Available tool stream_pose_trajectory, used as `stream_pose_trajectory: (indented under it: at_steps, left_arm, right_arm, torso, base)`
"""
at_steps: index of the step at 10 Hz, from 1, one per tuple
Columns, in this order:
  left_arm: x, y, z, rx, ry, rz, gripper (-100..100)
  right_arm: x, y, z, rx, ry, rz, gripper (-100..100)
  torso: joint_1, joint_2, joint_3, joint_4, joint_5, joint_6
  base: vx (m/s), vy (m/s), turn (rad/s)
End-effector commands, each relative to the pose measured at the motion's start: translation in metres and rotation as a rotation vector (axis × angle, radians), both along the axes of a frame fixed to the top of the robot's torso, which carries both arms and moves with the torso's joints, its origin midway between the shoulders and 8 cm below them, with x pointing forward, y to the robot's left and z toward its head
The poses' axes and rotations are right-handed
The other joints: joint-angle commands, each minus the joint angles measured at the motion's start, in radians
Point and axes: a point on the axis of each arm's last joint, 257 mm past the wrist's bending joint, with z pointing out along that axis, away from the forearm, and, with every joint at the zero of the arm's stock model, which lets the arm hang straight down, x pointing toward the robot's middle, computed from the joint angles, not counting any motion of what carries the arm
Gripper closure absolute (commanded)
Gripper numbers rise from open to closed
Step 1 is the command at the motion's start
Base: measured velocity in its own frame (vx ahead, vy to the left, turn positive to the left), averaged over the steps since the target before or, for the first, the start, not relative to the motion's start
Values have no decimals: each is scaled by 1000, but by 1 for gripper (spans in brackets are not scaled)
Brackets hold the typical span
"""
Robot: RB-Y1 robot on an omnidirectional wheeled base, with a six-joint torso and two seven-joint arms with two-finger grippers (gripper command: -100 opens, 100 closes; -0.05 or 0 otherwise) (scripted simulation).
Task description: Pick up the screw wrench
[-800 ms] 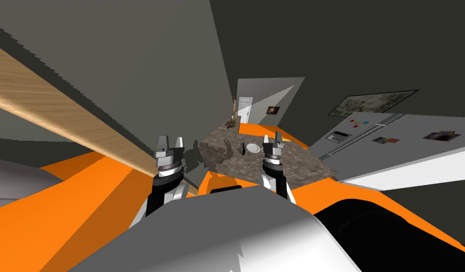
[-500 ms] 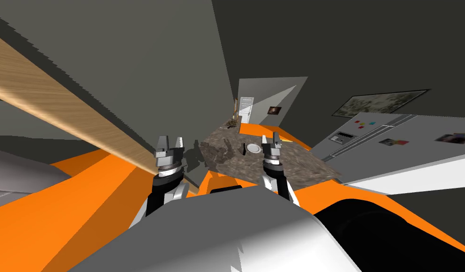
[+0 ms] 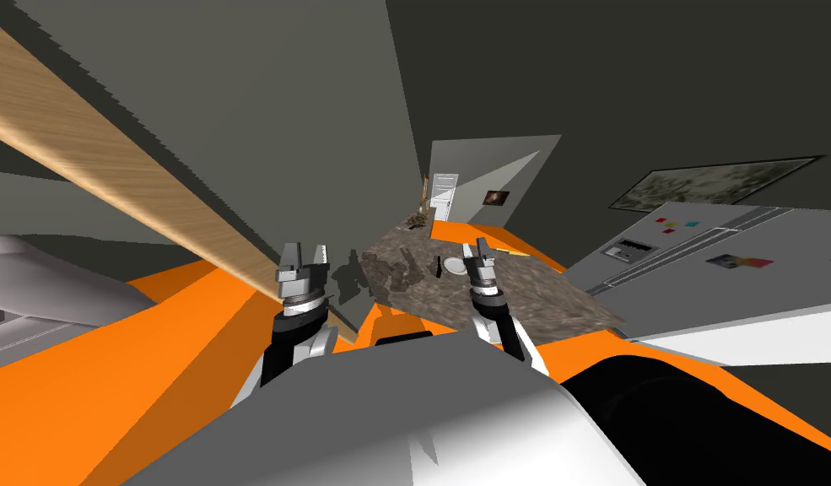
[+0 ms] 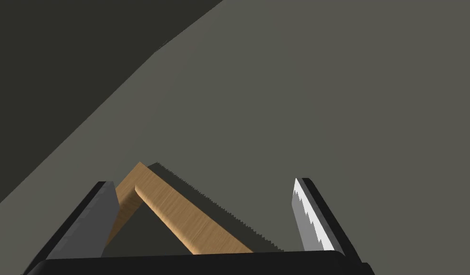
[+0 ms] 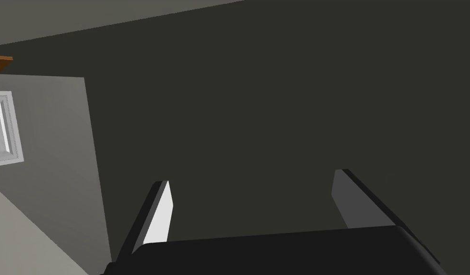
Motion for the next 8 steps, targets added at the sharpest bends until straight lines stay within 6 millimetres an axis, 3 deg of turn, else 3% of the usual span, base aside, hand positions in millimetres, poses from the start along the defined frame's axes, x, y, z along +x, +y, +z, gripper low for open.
stream_pose_trajectory:
  at_steps: [1,8]
  left_arm:
    - [0,0,0,0,0,0,0]
    - [0,0,0,0,0,0,0]
  right_arm:
    - [0,10,-6,-65,17,19,-100]
    - [-1,40,-29,-282,69,92,-100]
  torso:
    - [0,0,0,0,0,0]
    - [0,0,0,0,0,0]
  base:
    - [-11,-1,98]
    - [-13,-4,92]
